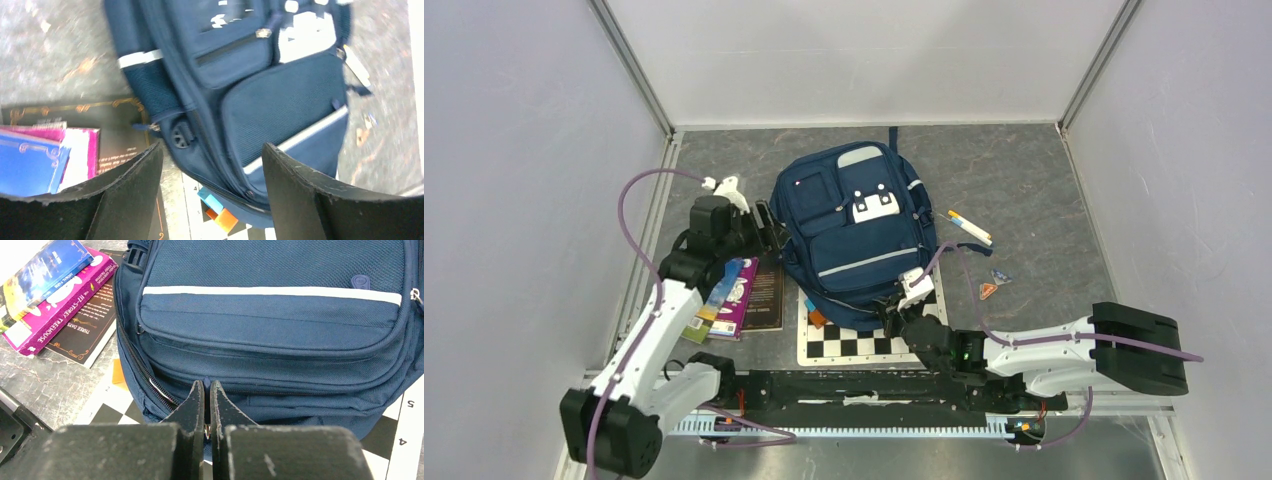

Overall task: Pack the student bag
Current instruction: Unzip the student bag at the center of the board.

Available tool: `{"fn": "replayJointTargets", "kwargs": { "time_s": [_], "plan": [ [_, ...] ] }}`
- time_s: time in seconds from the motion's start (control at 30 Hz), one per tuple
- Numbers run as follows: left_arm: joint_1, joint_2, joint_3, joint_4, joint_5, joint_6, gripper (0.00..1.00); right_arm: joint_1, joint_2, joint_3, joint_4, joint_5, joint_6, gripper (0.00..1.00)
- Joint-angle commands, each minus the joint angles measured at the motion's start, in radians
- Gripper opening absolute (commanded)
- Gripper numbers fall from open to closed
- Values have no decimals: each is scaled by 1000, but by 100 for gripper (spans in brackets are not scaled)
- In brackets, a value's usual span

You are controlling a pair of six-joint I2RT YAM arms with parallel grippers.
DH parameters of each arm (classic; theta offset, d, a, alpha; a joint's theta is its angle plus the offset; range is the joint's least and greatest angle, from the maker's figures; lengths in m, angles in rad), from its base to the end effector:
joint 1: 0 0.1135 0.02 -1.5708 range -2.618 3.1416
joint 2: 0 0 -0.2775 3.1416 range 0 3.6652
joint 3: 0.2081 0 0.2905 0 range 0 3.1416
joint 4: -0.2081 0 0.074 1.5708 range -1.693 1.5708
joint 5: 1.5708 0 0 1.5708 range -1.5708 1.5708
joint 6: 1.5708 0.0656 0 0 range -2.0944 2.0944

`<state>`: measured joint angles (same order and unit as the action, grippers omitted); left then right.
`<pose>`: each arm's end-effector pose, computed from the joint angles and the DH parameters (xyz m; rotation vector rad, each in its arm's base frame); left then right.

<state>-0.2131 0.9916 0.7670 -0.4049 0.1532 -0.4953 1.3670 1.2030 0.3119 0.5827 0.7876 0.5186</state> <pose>0.2625 -0.0671 0.2592 -0.2292 2.2377 -0.5584 0.0982 0.2454 0.1526 -0.2358 1.8129 0.6077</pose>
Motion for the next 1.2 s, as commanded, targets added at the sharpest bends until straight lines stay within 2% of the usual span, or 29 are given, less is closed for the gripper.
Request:
{"fn": "replayJointTargets", "kwargs": {
  "time_s": [0.0, 0.1, 0.17, 0.33, 0.53, 0.7, 1.0, 1.17],
  "plan": [
    [-120, -70, 71, -78, 90, 322, 78, 1, -24, -11, 55, -13, -27, 0],
    [-308, -71, 78, -108, 58, 463, 77, 1, -30, -11, 60, -17, -23, 0],
    [-408, -75, 70, -109, 86, 552, 77, 1, -35, -12, 61, -17, -20, 0],
    [-543, -86, 20, -56, 137, 654, 77, 2, -46, -19, 57, -16, -7, 0],
    [-616, -11, -1, -28, 120, 703, 74, 1, -51, -30, 62, -17, 11, 0],
    [-691, 62, 1, 19, 53, 725, 72, 1, -46, -28, 68, -20, 13, 0],
    [-715, 171, 35, 50, 1, 723, 62, 2, -46, -37, 73, -27, 27, 0],
    [-716, 183, 30, 81, -50, 712, 55, 1, -46, -40, 79, -34, 29, 0]
  ]
}}
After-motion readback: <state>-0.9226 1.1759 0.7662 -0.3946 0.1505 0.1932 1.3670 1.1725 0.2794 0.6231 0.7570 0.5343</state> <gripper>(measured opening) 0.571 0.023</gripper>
